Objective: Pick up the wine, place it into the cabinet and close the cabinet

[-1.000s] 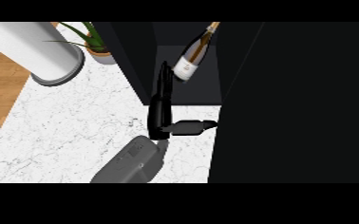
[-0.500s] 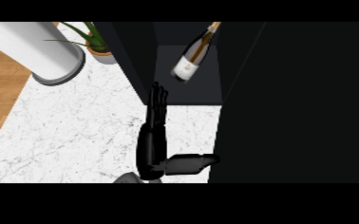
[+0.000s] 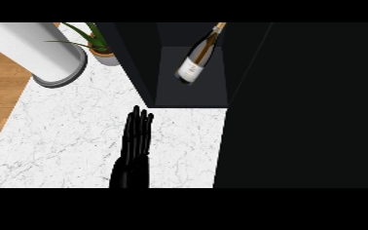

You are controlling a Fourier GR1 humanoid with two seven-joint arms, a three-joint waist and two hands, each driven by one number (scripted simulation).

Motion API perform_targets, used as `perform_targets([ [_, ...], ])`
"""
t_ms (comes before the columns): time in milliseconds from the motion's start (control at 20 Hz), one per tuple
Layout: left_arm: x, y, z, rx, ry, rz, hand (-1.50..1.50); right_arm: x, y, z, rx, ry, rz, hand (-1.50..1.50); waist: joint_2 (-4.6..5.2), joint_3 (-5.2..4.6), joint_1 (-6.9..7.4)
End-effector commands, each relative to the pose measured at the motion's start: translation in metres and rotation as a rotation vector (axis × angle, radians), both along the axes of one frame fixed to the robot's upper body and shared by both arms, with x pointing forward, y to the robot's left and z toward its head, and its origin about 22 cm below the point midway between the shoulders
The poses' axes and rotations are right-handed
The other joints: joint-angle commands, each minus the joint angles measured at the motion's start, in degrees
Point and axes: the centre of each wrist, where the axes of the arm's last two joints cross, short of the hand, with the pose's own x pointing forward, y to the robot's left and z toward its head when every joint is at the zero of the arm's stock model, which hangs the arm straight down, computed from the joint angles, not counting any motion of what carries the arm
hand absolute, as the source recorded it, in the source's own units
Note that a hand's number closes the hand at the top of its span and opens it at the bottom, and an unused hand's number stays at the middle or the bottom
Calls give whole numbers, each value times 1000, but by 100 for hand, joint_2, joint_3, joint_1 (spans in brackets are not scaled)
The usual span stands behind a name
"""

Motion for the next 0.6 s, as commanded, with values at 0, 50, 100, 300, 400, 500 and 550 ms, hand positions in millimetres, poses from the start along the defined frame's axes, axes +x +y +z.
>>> perform_targets([
  [0, -7, 21, 12, -3, 3, -46, -150, -21, -7, 11, 9, 25, 132, 150, -1, 0, -23],
  [50, -11, 32, 16, 4, 2, -50, -150, -15, -2, 7, 14, 34, 148, 150, -1, 0, -3],
  [100, -37, 25, 19, 2, 6, -79, -150, -20, -3, 2, -14, 38, 153, 150, -12, 4, 4],
  [300, -31, 55, 35, 13, -18, -121, -150, -11, 2, -1, -34, 36, 177, 150, 3, 1, -3],
  [400, -34, 72, 31, 24, -1, -146, -150, -21, -1, 4, -49, 18, 173, 150, 2, -1, -12],
  [500, -30, 72, 13, 29, -22, -111, -150, -32, -4, 1, -55, 2, 200, 150, 1, -1, -37],
  [550, -37, 67, 24, 18, -7, -113, -150, -30, 0, 6, -31, 45, 235, 150, -2, -1, -20],
])
